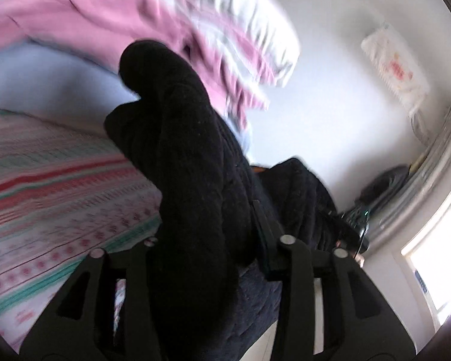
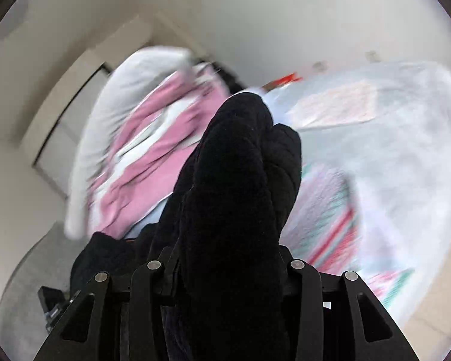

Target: Fold large clothes

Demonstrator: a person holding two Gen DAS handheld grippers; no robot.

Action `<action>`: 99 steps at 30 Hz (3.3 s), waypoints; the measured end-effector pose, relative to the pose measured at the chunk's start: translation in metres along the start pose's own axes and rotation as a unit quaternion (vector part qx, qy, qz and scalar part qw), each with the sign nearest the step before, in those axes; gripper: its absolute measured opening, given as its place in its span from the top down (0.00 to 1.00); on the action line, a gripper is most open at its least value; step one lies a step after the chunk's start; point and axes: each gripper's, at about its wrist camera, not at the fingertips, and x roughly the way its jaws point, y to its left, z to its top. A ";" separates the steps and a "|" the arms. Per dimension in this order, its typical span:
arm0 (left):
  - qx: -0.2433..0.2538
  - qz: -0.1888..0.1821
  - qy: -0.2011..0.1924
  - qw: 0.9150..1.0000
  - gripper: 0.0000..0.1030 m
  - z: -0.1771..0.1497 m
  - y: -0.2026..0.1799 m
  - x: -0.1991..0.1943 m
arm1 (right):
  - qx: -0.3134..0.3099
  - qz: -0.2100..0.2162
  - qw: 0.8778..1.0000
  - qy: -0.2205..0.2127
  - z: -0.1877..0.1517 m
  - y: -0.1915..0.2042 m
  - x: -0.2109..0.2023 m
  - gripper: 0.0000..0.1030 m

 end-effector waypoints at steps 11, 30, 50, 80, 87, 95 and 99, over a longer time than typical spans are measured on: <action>0.004 0.123 0.012 0.992 0.53 -0.022 0.042 0.042 | -0.014 -0.261 0.965 -0.036 -0.021 -0.077 0.026 0.42; 0.125 0.249 0.051 0.959 0.07 -0.052 -0.032 0.082 | -0.120 -0.315 0.940 -0.051 -0.052 -0.002 0.008 0.28; 0.108 0.379 0.057 0.917 0.01 -0.134 -0.077 -0.068 | -0.189 -0.237 0.952 0.050 -0.263 0.216 -0.027 0.09; 0.086 0.372 0.072 0.921 0.01 -0.145 -0.069 -0.094 | -0.209 -0.237 0.945 0.082 -0.294 0.257 -0.024 0.09; 0.077 0.376 0.074 0.921 0.01 -0.143 -0.064 -0.095 | -0.207 -0.234 0.946 0.083 -0.295 0.259 -0.024 0.09; 0.077 0.374 0.078 0.921 0.01 -0.145 -0.065 -0.096 | -0.205 -0.232 0.947 0.084 -0.298 0.259 -0.026 0.09; 0.077 0.375 0.077 0.921 0.01 -0.146 -0.067 -0.097 | -0.202 -0.232 0.948 0.085 -0.298 0.258 -0.027 0.09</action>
